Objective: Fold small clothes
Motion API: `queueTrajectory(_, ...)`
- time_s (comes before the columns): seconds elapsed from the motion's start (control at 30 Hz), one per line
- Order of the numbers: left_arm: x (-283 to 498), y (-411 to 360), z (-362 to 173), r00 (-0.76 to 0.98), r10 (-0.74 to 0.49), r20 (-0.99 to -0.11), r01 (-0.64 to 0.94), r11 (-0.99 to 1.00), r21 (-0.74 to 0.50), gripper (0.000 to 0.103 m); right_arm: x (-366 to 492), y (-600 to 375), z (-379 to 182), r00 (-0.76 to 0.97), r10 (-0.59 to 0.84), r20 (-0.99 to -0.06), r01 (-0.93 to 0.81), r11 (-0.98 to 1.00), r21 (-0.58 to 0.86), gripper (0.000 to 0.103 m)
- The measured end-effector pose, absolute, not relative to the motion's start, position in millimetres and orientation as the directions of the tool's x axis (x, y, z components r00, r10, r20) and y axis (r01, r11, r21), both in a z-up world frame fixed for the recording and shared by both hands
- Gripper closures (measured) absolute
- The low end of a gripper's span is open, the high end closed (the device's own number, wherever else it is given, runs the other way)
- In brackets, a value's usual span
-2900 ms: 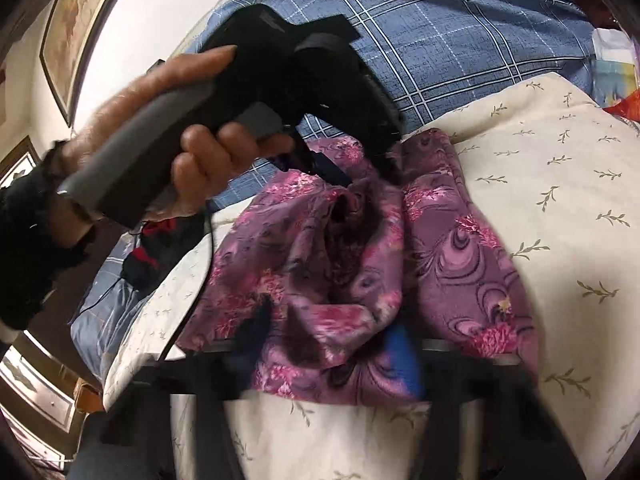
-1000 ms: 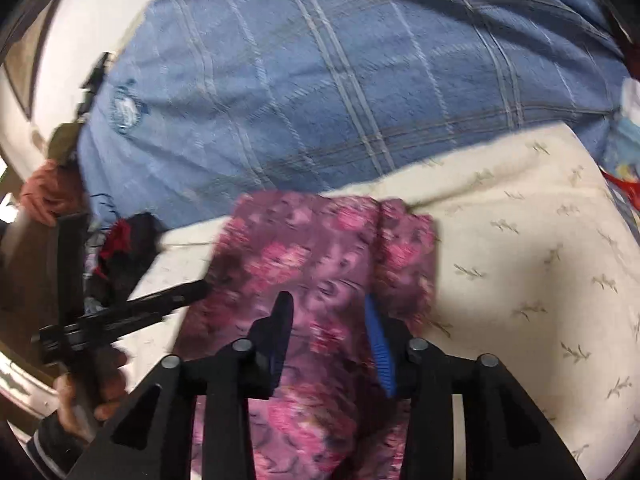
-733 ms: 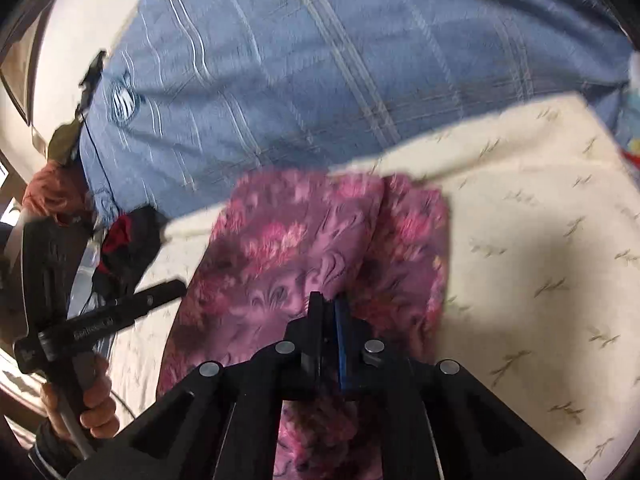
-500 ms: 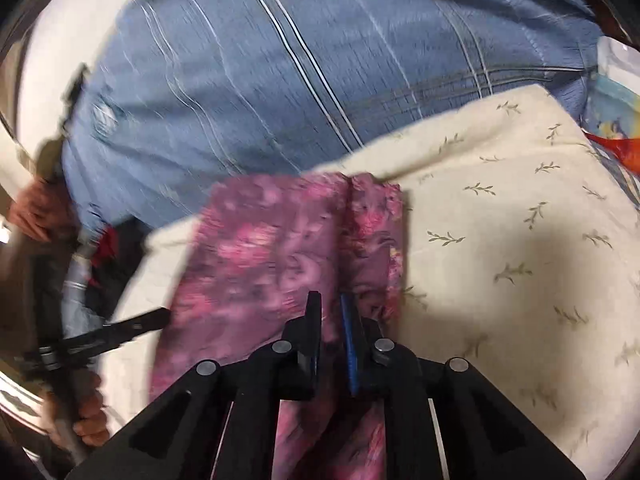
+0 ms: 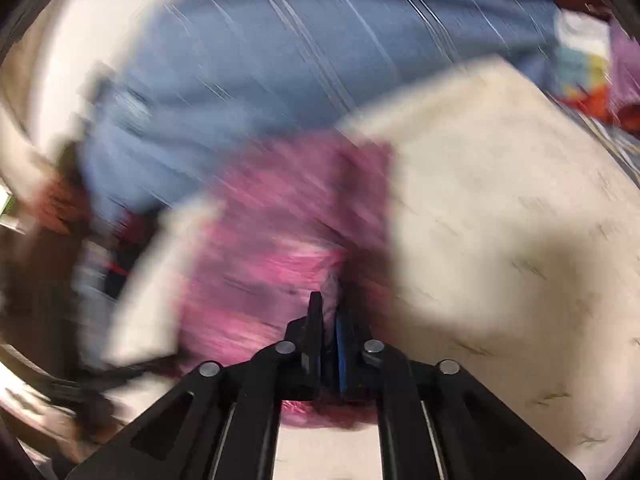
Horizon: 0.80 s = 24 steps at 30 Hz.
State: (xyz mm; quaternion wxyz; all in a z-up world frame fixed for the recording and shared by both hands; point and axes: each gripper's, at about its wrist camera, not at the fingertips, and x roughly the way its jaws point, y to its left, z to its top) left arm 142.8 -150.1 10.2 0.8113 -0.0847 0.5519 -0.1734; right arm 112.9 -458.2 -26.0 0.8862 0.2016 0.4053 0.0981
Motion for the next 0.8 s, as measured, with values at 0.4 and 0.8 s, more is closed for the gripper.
queueTrajectory(0.4, 209, -157, 51, 0.425, -0.439, -0.791, 0.179, 0.898, -0.402, 0.044, 141, -434, 41, 0.786, 0.322, -0.528, -0.078, 0.898, 0.433, 0.084)
queueTrajectory(0.8, 259, -132, 29, 0.406, -0.514, -0.756, 0.121, 0.85, -0.513, 0.036, 181, -455, 25, 0.771, 0.284, -0.569, -0.044, 0.916, 0.398, 0.06)
